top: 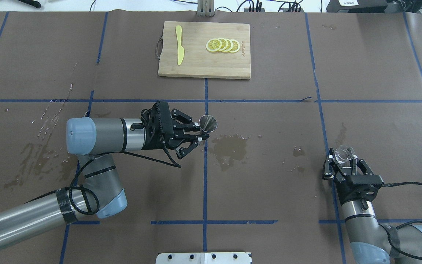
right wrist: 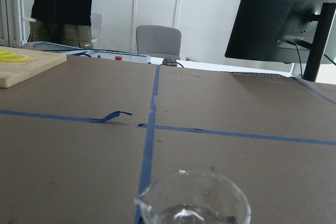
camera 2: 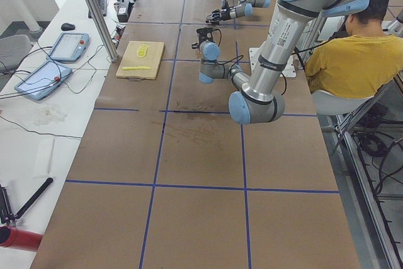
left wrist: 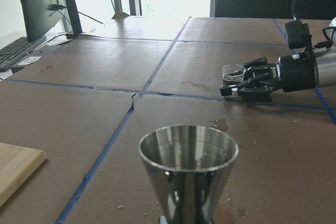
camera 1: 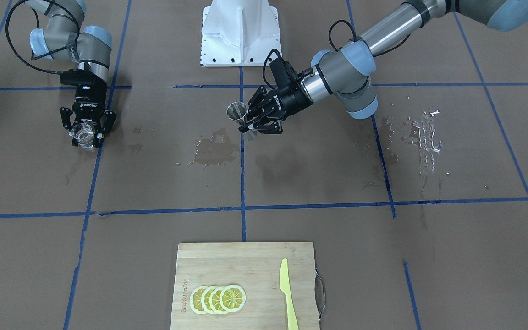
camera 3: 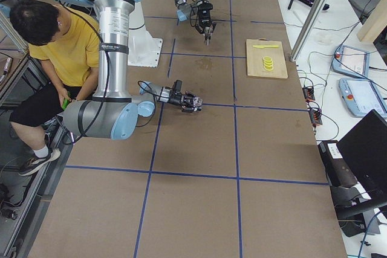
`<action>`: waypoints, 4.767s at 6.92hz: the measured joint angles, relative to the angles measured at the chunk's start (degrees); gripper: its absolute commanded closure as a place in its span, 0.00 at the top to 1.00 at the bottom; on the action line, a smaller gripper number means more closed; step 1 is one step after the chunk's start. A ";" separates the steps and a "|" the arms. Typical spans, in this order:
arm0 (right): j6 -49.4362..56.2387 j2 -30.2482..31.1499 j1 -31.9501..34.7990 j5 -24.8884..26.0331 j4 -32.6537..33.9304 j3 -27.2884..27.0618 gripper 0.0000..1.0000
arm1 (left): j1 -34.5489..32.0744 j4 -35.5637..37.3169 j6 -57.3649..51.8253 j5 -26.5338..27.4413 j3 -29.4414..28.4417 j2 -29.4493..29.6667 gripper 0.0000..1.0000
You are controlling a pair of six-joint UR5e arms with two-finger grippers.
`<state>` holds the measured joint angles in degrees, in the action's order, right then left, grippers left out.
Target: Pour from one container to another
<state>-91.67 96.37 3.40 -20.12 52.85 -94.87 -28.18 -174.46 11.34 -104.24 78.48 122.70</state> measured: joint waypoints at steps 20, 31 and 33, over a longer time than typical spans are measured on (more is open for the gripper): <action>48.59 -28.55 6.75 -10.55 14.79 -17.38 0.00 | 0.18 -0.09 -0.01 0.00 -0.08 -0.79 0.00; 49.81 -35.98 4.50 -10.46 31.42 -15.35 0.00 | 0.49 -0.25 0.00 -0.08 0.27 -0.78 0.00; 56.26 -36.68 4.35 -10.44 32.17 -15.23 0.00 | 0.52 -0.26 0.00 -0.09 0.27 -0.79 0.00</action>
<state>-35.42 59.69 7.75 -30.56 85.03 -110.10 -27.65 -174.73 11.34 -104.33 78.75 121.90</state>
